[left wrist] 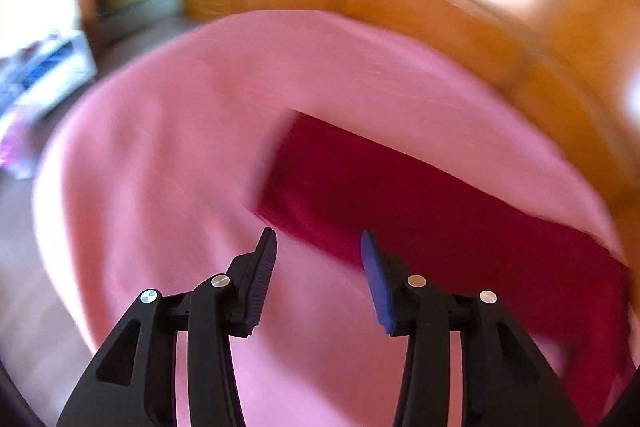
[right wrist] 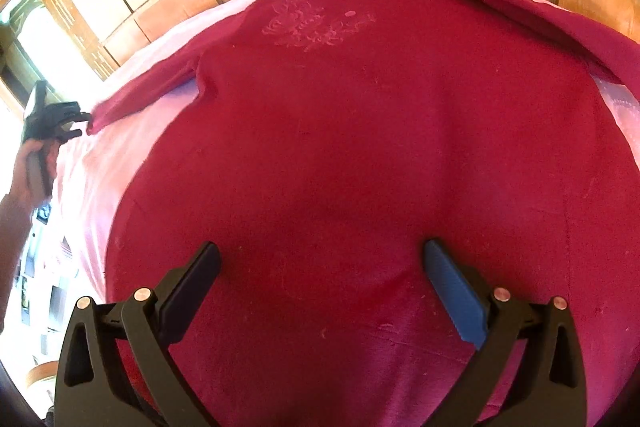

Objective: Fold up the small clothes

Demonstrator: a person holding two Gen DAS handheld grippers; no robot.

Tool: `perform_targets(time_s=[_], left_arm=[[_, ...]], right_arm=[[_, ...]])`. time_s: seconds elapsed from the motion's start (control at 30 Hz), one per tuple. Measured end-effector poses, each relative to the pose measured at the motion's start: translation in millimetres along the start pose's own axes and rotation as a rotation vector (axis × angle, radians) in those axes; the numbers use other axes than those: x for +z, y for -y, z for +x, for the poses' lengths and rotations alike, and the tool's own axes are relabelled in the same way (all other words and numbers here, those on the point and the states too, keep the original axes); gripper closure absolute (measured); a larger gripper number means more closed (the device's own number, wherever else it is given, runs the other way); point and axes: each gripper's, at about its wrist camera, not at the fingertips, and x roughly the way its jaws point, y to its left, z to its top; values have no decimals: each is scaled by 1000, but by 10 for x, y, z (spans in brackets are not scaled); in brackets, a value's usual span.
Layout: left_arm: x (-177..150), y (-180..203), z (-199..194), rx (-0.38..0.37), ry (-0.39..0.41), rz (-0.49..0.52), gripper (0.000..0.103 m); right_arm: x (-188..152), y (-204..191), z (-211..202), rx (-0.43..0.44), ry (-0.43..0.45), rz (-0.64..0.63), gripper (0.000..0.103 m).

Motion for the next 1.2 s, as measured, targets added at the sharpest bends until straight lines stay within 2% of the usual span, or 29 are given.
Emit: perform_targets(time_s=[0.03, 0.1, 0.13, 0.2, 0.27, 0.33, 0.37, 0.43, 0.5, 0.53, 0.57, 0.63, 0.67, 0.7, 0.8, 0.87, 0.97, 1.03, 1.13, 1.17, 1.2], left_arm=[[-135, 94, -113, -74, -10, 39, 61], [-473, 299, -364, -241, -46, 143, 61], [-665, 403, -488, -335, -73, 187, 61], [-995, 620, -653, -461, -143, 283, 61], [-1314, 808, -781, -555, -199, 358, 61], [-1574, 945, -805, -640, -279, 387, 61], [-1692, 999, -806, -661, -315, 399, 61], [-1915, 1102, -758, -658, -360, 443, 61], [-2047, 1161, -695, -646, -396, 461, 61], [-2068, 1180, -666, -653, -414, 459, 63], [-2125, 1192, -670, -656, -416, 465, 70], [-2142, 1242, -631, -620, -393, 500, 87], [-2124, 1267, -595, -607, -391, 504, 94], [-2080, 1277, -575, -603, -386, 498, 96], [-2101, 1225, -698, -587, -346, 520, 98], [-1967, 1112, -689, -579, -341, 516, 98], [-1988, 1097, -609, -545, -349, 522, 98], [-2028, 1164, -600, -500, -337, 564, 98], [-1979, 1144, -654, -504, -357, 577, 97], [-1952, 1145, -675, -495, -348, 574, 88], [-1901, 1169, -746, -495, -315, 576, 73]], right_arm=[[18, 59, -69, 14, 9, 25, 4], [49, 225, -255, 0, 47, 75, 14], [51, 311, -351, -20, 69, 93, 16], [26, 548, -584, -88, 122, 138, 21], [-45, 849, -807, -169, 157, 196, 22], [-164, 1164, -971, -245, 165, 268, 23], [-215, 1267, -1012, -265, 161, 291, 24], [-367, 1484, -1071, -304, 133, 335, 27], [-517, 1595, -1048, -289, 80, 354, 39], [-569, 1586, -1033, -284, 66, 347, 41], [-624, 1547, -1044, -289, 66, 321, 44], [-672, 1506, -1050, -291, 54, 291, 58], [-682, 1468, -1049, -282, 46, 276, 77], [-703, 1398, -1033, -278, 39, 264, 95], [-701, 1273, -1182, -256, 53, 220, 96], [-703, 1219, -1276, -227, 71, 215, 96], [-785, 1231, -1256, -233, 38, 205, 96], [-818, 1239, -1168, -235, -9, 202, 96], [-803, 1313, -1166, -226, -12, 220, 95], [-811, 1331, -1191, -215, -1, 247, 93], [-798, 1370, -1228, -205, 20, 268, 87]])
